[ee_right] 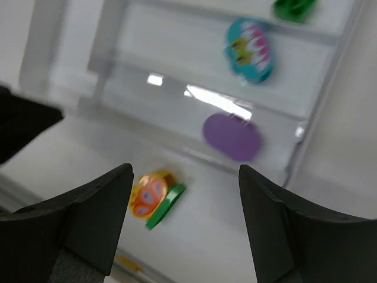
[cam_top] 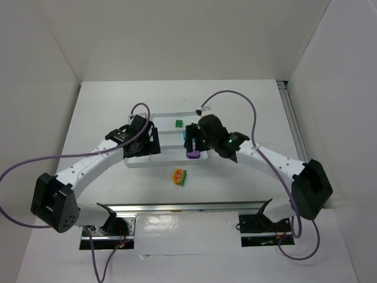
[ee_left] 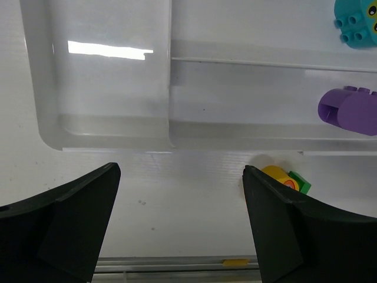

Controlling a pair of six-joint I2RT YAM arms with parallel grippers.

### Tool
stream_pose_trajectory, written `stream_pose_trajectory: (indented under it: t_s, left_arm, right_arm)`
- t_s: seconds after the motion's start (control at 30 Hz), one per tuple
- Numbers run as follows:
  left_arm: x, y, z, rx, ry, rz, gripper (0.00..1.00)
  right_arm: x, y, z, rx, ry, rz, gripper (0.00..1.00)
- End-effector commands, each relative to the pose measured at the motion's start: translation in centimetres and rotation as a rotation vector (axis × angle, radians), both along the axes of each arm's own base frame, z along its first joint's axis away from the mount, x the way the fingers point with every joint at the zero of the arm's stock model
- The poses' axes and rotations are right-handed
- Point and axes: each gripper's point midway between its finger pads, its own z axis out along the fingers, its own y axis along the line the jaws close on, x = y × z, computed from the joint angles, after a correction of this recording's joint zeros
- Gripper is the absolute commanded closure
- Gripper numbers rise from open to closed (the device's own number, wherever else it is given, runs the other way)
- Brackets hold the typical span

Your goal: Sort the legos into containers by color

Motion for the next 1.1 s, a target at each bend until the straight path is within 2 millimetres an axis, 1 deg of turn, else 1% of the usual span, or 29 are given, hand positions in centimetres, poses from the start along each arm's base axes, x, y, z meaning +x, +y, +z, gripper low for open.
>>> stream_pose_trajectory:
  t_s: [0.0,0.03,0.07,0.1,0.13,0.17,0.2,0.23,0.27,0.3,0.33,0.37,0.47,0.5,0.53,0.57,0.6,0.63,0.67,0.7,0.73,0.77,0.83,0.87,0.9,0.93,0.97,1.03,1.07]
  left_arm:
    - [1.3,0.3,1.6,-0.023,-0.020,0.081,0.02]
    - [1.4,0.5,2.0,-0.041,-0.027,0.096,0.02]
    - [1.9,0.5,2.7,-0.070,-0.056,0.102,0.02]
    - [2.1,0.5,3.4,-0.095,-0.080,0.106,0.02]
    - [2.4,1.1,4.9,-0.129,-0.123,0.123,0.02]
    - [2.7,1.4,5.5,-0.140,-0.147,0.135,0.02]
    - [2.7,1.8,6.0,-0.146,-0.162,0.146,0.02]
    - [2.9,2.1,7.3,-0.162,-0.195,0.154,0.02]
    - [3.3,2.7,7.7,-0.150,-0.209,0.164,0.02]
    - [3.4,2.6,8.7,-0.162,-0.235,0.163,0.02]
    - [3.3,3.0,8.6,-0.149,-0.229,0.163,0.02]
    - [3.4,3.2,9.3,-0.143,-0.250,0.159,0.02]
    - [3.2,3.3,9.1,-0.132,-0.243,0.151,0.02]
    - [3.2,3.3,9.1,-0.132,-0.243,0.151,0.02]
    - [3.0,3.2,8.7,-0.135,-0.230,0.145,0.02]
    - [3.0,3.2,8.7,-0.135,-0.230,0.145,0.02]
    - [2.9,3.2,8.2,-0.131,-0.220,0.145,0.02]
    - [2.9,3.0,7.9,-0.135,-0.208,0.139,0.02]
    - [2.8,2.9,7.9,-0.141,-0.205,0.133,0.02]
    - [2.8,2.9,7.9,-0.141,-0.205,0.133,0.03]
    - [2.7,2.9,7.6,-0.138,-0.196,0.133,0.03]
    - [2.7,3.0,7.5,-0.132,-0.197,0.126,0.03]
    - [2.7,3.0,7.5,-0.132,-0.197,0.126,0.03]
    - [2.7,3.0,7.5,-0.132,-0.197,0.126,0.03]
    - [2.7,3.0,7.5,-0.132,-0.197,0.126,0.03]
    - [2.7,3.0,7.5,-0.132,-0.197,0.126,0.03]
    - [2.7,3.0,7.5,-0.126,-0.197,0.119,0.03]
    - [2.7,3.0,7.5,-0.126,-0.197,0.119,0.03]
    - [2.7,3.0,7.5,-0.126,-0.197,0.119,0.03]
  right_arm:
    - [-6.5,2.0,-3.4,-0.042,0.109,0.168,0.20]
    - [-7.6,2.4,-3.9,-0.039,0.137,0.180,0.20]
    - [-8.9,3.4,-3.9,-0.035,0.142,0.215,0.20]
    - [-9.6,3.8,-4.2,-0.033,0.148,0.238,0.20]
    - [-10.0,4.3,-4.7,-0.030,0.166,0.239,0.20]
    - [-10.8,5.2,-5.0,-0.028,0.171,0.270,0.20]
    - [-10.9,5.8,-4.9,-0.020,0.177,0.270,0.20]
    - [-10.6,6.3,-5.5,-0.032,0.213,0.250,0.19]
    - [-10.6,6.5,-6.0,-0.056,0.224,0.231,0.18]
    - [-10.7,6.7,-6.4,-0.079,0.240,0.213,0.17]
    - [-10.6,7.1,-7.2,-0.099,0.263,0.188,0.16]
    - [-10.7,7.2,-7.7,-0.107,0.268,0.172,0.16]
    - [-10.8,8.7,-7.6,-0.051,0.286,0.151,0.13]
    - [-10.8,8.7,-8.2,-0.056,0.301,0.140,0.13]
    - [-10.5,8.9,-8.4,-0.055,0.300,0.117,0.13]
    - [-10.3,9.2,-8.0,-0.049,0.282,0.098,0.13]
    - [-10.3,9.1,-8.4,-0.070,0.282,0.082,0.13]
    - [-10.2,8.5,-9.2,-0.109,0.295,0.054,0.13]
    - [-10.2,8.6,-9.2,-0.116,0.291,0.036,0.11]
    - [-10.0,8.0,-9.8,-0.143,0.288,0.008,0.11]
    - [-10.0,8.0,-10.1,-0.154,0.293,0.007,0.11]
    - [-10.0,7.6,-11.0,-0.183,0.305,-0.013,0.11]
    - [-9.8,7.5,-12.0,-0.208,0.310,-0.021,0.11]
    - [-9.7,7.4,-12.0,-0.211,0.303,-0.026,0.11]
    - [-9.8,7.1,-12.7,-0.233,0.315,-0.028,0.15]
    - [-9.7,7.4,-12.4,-0.225,0.311,-0.028,0.18]
    - [-9.7,7.3,-12.7,-0.233,0.315,-0.028,0.20]
    - [-9.6,7.3,-12.7,-0.236,0.308,-0.034,0.26]
    - [-9.4,7.3,-11.9,-0.222,0.292,-0.038,0.33]
